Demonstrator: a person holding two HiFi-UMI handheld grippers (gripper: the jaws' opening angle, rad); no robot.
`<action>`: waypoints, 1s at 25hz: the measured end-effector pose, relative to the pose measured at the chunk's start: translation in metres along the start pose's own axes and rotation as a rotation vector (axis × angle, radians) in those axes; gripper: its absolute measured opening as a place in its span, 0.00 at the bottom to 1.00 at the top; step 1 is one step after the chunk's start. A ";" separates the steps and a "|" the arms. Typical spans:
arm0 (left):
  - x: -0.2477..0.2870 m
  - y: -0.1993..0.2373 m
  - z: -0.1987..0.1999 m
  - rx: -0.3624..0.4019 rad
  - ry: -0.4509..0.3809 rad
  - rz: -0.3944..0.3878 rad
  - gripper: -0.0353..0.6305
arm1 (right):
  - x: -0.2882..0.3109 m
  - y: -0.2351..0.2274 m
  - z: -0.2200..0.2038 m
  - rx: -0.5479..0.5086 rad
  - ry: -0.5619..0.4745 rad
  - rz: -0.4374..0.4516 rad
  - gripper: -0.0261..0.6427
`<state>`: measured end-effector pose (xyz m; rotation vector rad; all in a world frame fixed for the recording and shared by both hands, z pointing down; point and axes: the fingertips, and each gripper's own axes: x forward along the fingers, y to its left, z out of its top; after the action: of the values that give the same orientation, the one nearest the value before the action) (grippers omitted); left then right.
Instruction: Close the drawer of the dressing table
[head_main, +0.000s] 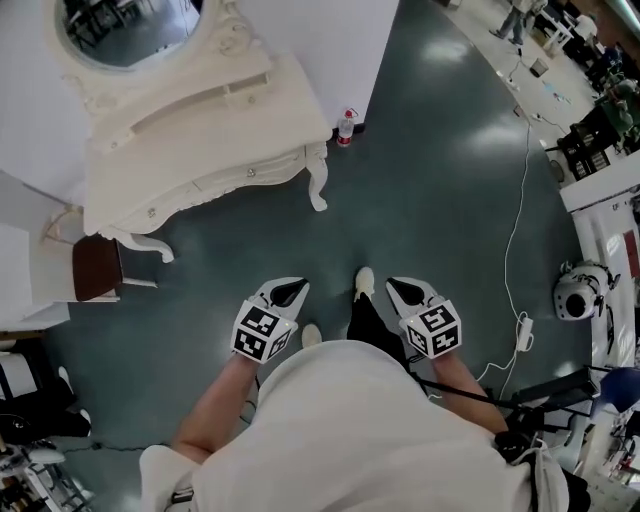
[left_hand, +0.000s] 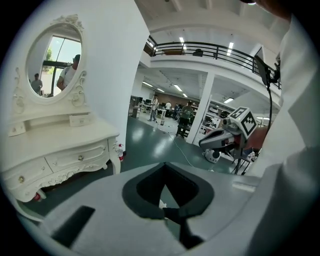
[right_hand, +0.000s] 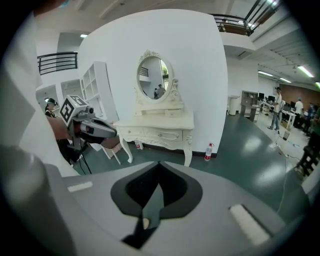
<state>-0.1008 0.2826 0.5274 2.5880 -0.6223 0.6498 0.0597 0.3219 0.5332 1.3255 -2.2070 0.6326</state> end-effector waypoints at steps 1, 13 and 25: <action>0.010 0.012 0.007 -0.006 -0.003 0.015 0.06 | 0.011 -0.013 0.005 -0.005 0.004 0.012 0.04; 0.134 0.114 0.150 -0.157 -0.084 0.275 0.06 | 0.088 -0.199 0.113 -0.136 0.013 0.184 0.04; 0.179 0.248 0.197 -0.307 -0.147 0.567 0.06 | 0.165 -0.289 0.160 -0.149 0.057 0.284 0.04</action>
<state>-0.0174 -0.0716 0.5262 2.1812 -1.4108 0.4774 0.2239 -0.0089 0.5511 0.9173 -2.3649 0.5852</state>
